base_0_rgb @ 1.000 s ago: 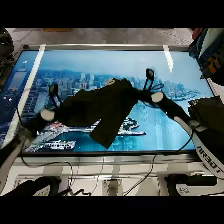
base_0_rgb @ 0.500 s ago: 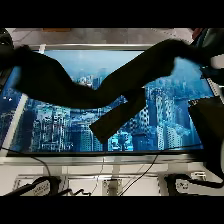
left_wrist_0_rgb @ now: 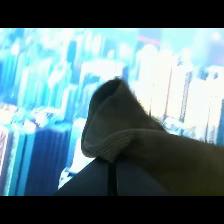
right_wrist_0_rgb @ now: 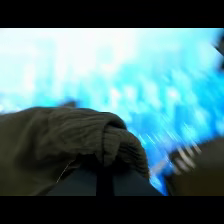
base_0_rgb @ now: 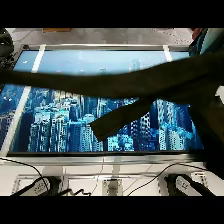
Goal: Fold the clothes and pants, and hang the long-sleeved shirts on hangers.
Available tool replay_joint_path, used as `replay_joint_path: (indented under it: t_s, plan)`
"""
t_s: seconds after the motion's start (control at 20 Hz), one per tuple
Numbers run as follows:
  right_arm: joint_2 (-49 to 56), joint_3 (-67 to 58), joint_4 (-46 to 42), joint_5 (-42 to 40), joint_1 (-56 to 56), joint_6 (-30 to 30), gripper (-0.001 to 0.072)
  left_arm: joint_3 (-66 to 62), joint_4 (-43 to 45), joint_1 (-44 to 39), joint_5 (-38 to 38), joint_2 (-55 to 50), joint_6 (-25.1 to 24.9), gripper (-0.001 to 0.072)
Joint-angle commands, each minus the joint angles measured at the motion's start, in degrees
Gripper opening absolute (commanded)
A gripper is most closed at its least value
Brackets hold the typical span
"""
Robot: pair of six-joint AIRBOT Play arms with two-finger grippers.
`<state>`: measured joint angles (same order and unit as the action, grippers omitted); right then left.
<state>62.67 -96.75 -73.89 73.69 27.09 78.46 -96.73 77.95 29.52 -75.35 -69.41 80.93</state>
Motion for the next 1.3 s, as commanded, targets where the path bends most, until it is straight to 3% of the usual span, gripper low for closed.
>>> replay_joint_path:
  t_s: [0.0, 0.25, 0.45, 0.55, 0.75, 1.05, 1.25]
  plan:
    - [-3.13, 4.72, -5.64, 4.44, 1.95, 0.98, 0.0032, 4.79, 5.86, 0.87, -2.21, 0.13, 1.38, 0.0013]
    - [-3.78, 6.64, -6.10, 8.31, 1.95, 0.87, 0.0033, 6.93, 7.50, 0.94, -1.92, 0.57, 1.14, 0.0013]
    - [-8.57, 6.64, -13.75, 11.19, 1.95, 0.07, 0.0032, 6.93, 15.63, 0.94, -3.02, 3.85, 0.79, 0.0013]
    - [-12.37, 6.64, -15.41, 11.91, 1.79, 0.09, 0.0032, 6.93, 16.79, 0.94, -2.93, 6.19, -1.70, 0.0012]
    - [-15.02, 6.64, -14.38, 5.97, 1.79, 4.02, 0.0031, 6.95, 15.93, -0.04, 2.21, 6.67, -2.05, 0.0011]
    - [2.78, 6.64, -0.52, 4.79, 1.03, 7.06, 0.0032, 6.95, 15.93, -4.26, 4.13, -7.41, -0.33, 0.0012]
    - [21.16, 6.64, 0.22, -0.55, -5.70, 7.04, 0.0033, 6.93, 15.91, -7.56, 11.91, -18.34, -0.28, 0.0013]
